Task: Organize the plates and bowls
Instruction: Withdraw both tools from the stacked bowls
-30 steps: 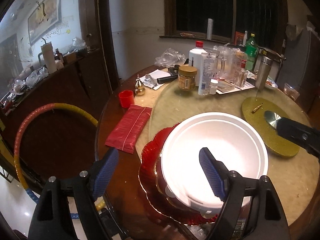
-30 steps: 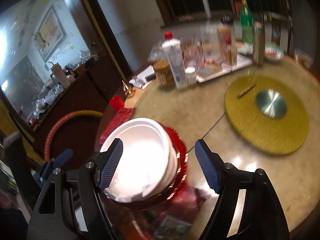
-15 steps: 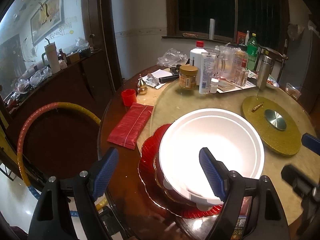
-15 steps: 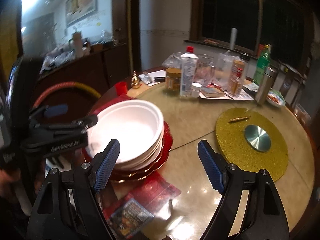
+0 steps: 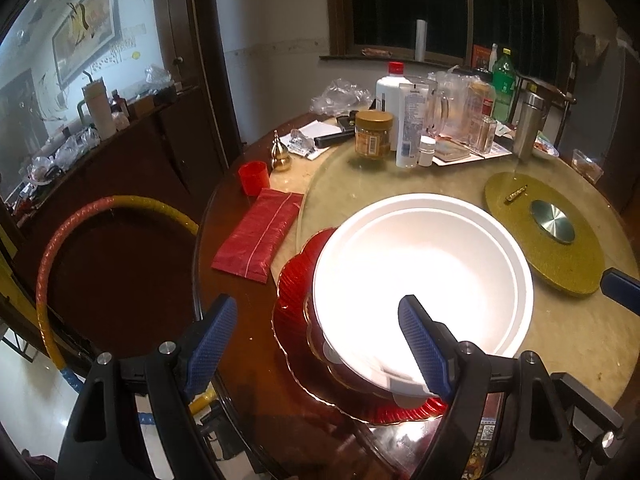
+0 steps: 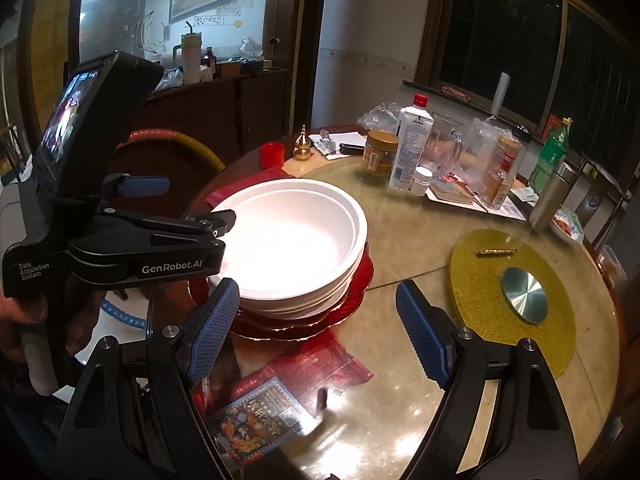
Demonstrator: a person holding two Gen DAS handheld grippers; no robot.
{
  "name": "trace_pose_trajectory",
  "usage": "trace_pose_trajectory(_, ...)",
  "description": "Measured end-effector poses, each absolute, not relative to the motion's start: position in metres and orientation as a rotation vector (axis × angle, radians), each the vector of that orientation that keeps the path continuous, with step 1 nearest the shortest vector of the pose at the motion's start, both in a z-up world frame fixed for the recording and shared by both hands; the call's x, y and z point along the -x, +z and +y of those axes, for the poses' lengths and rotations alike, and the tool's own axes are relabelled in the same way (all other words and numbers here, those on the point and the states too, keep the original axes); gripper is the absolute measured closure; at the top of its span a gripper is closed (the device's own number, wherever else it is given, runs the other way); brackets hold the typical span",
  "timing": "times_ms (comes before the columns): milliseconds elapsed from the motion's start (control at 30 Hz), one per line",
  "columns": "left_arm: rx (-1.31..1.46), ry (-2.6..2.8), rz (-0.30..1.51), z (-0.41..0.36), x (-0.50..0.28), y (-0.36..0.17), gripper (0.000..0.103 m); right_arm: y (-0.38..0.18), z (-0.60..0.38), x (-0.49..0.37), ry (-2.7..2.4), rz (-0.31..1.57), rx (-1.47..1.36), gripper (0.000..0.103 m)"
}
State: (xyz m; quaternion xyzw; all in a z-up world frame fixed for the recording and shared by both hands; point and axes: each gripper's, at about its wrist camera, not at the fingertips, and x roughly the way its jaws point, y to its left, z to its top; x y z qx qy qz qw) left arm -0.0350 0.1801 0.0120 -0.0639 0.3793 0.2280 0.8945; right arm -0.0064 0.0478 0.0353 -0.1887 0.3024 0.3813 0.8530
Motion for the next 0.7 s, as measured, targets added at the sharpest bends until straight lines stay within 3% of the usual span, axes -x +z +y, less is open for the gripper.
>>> trace_pose_trajectory(700,0.113,0.441,0.760,0.1749,0.0340,0.0140,0.015,0.0340,0.0479,0.0037,0.809,0.645,0.404,0.021)
